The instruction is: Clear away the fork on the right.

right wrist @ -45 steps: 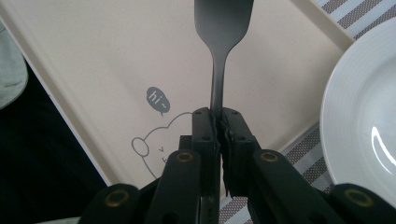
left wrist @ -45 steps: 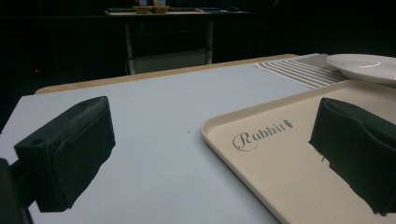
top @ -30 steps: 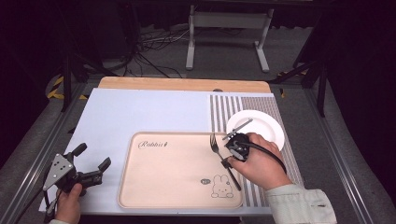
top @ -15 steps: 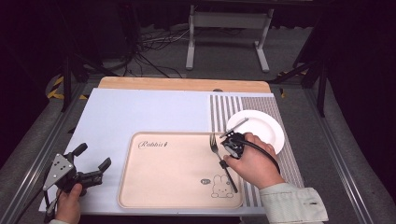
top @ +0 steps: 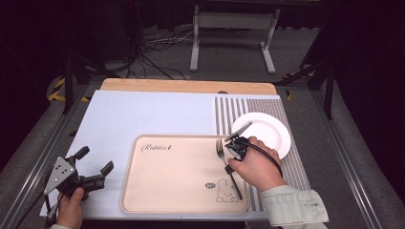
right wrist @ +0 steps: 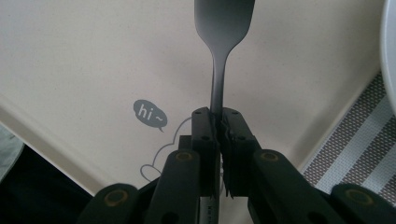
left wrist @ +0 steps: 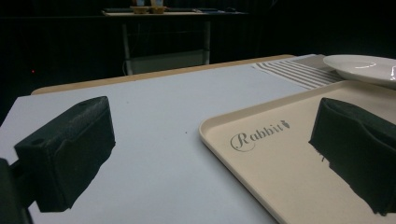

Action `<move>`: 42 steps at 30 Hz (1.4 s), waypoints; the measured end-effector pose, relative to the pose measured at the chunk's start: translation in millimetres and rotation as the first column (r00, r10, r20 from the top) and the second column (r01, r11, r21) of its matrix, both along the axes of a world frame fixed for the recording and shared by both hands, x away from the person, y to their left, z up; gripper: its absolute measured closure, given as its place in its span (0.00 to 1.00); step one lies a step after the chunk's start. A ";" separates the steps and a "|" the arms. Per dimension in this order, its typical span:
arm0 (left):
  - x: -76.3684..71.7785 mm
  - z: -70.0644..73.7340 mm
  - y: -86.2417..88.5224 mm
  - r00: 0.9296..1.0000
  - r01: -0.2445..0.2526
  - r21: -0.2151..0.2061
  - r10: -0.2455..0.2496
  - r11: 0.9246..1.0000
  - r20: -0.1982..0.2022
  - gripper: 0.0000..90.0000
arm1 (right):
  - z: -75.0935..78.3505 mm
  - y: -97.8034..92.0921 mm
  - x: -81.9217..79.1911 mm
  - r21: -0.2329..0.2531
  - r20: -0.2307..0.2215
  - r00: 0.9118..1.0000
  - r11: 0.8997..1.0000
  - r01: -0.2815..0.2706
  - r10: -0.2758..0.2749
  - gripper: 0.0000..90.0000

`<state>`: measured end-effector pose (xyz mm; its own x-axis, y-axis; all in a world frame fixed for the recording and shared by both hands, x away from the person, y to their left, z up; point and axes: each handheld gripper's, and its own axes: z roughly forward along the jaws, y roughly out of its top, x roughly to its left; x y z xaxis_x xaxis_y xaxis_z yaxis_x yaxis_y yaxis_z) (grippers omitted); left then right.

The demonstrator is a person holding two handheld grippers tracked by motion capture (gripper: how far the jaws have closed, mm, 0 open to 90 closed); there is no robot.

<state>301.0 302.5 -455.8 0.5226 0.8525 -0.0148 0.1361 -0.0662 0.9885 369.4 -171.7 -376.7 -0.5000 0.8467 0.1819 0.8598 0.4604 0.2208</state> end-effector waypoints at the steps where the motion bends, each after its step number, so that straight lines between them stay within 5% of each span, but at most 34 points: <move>1: 0.0 0.0 -0.1 1.000 0.001 0.000 -0.001 1.000 0.000 0.01 | -1.3 0.7 0.3 0.001 -0.004 1.000 1.000 0.002 -0.002 0.95; 39: 0.2 -0.2 -0.5 1.000 0.003 -0.001 -0.003 1.000 -0.003 0.01 | -36.3 0.1 7.2 0.052 -0.078 0.996 0.998 0.041 -0.037 0.94; 42: 0.2 -0.2 -0.7 1.000 0.003 -0.001 -0.003 1.000 -0.003 0.01 | -34.1 -0.4 7.8 0.064 -0.061 0.998 0.997 0.039 -0.035 0.88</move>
<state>301.2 301.9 -456.0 0.5253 0.8507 -0.0172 0.1390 -0.0658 0.9881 377.2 -172.1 -410.8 -0.4549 0.8500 0.2656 0.8887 0.4140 0.1969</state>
